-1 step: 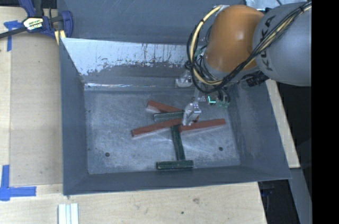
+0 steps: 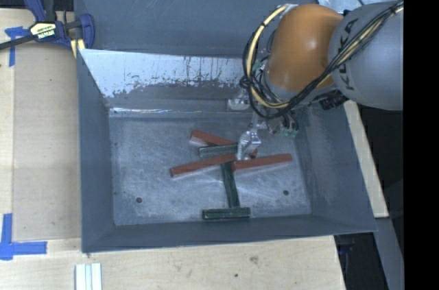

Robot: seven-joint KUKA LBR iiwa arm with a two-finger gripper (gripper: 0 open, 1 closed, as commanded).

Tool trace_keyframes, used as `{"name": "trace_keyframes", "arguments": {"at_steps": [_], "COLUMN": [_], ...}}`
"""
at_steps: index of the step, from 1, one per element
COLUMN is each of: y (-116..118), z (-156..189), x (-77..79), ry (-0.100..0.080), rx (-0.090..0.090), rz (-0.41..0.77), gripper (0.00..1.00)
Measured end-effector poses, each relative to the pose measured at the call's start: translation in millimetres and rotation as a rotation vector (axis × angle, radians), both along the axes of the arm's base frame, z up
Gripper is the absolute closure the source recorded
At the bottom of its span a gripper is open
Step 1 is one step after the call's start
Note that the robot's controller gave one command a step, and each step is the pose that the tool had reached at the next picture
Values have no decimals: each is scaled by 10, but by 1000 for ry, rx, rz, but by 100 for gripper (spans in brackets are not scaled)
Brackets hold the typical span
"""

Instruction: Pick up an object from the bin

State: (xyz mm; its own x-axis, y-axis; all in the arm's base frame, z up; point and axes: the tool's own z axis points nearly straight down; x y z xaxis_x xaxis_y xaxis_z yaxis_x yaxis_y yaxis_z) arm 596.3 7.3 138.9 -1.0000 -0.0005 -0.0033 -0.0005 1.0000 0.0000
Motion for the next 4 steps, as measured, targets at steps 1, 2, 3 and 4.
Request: {"name": "trace_keyframes", "arguments": {"at_steps": [1, 2, 3, 4], "y": [113, 107, 126, 126], "z": [-565, -568, -559, -559], "x": [-3, 50, -27, -26], "ry": [-4, -35, 13, 13], "rx": [3, 4, 4, 4], "rz": [-153, -155, -152, -152], "gripper": [100, 0, 100, 100]}}
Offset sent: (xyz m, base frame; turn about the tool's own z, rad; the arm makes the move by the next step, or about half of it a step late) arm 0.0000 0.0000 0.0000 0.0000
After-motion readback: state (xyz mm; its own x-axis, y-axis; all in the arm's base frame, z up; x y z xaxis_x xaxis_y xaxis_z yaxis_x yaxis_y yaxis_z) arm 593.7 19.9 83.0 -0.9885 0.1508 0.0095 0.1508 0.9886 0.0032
